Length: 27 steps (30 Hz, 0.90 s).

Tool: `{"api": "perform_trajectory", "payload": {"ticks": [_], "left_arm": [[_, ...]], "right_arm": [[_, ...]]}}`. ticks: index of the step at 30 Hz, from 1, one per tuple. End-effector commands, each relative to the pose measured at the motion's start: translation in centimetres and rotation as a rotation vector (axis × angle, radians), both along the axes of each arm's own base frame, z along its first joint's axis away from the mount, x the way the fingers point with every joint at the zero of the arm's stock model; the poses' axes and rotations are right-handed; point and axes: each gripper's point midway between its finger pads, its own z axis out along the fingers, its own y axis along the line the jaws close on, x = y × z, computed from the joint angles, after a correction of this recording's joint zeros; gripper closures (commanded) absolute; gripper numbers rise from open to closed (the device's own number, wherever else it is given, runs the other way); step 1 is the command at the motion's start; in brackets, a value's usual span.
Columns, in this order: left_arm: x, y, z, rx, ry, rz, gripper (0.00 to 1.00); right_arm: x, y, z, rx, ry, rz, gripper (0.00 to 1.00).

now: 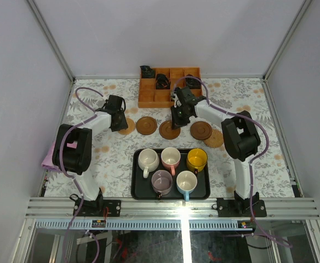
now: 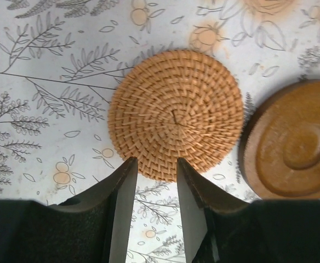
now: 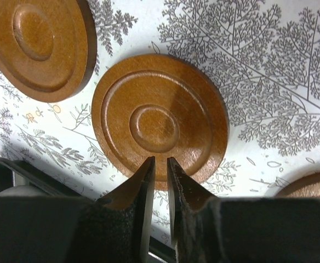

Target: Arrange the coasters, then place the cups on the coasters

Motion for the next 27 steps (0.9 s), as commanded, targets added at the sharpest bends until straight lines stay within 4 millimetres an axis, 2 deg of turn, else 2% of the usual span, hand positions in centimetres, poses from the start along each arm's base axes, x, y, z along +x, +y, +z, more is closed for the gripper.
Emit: {"api": "perform_trajectory", "payload": {"ticks": [1, 5, 9, 17, 21, 27], "left_arm": [[0.3, -1.6, 2.4, -0.089, -0.04, -0.042, 0.66], [0.8, -2.4, 3.7, -0.13, -0.07, -0.063, 0.66], [1.3, -4.3, 4.1, -0.201, -0.089, -0.12, 0.67], [2.4, -9.6, 2.6, -0.279, -0.063, -0.263, 0.67], [2.9, -11.8, 2.0, -0.304, -0.046, -0.309, 0.68], [3.3, -13.2, 1.2, -0.318, -0.029, -0.335, 0.68]], "right_arm": [[1.3, 2.0, 0.9, 0.064, -0.023, 0.015, 0.79], [1.4, 2.2, -0.2, 0.061, -0.002, 0.01, 0.8], [1.3, 2.0, -1.5, 0.046, 0.017, -0.003, 0.81], [1.8, 1.8, -2.7, 0.015, 0.023, -0.022, 0.81], [3.0, 2.4, -2.1, 0.023, 0.004, -0.016, 0.82], [3.7, 2.4, -2.2, 0.009, -0.01, -0.017, 0.82]]}}
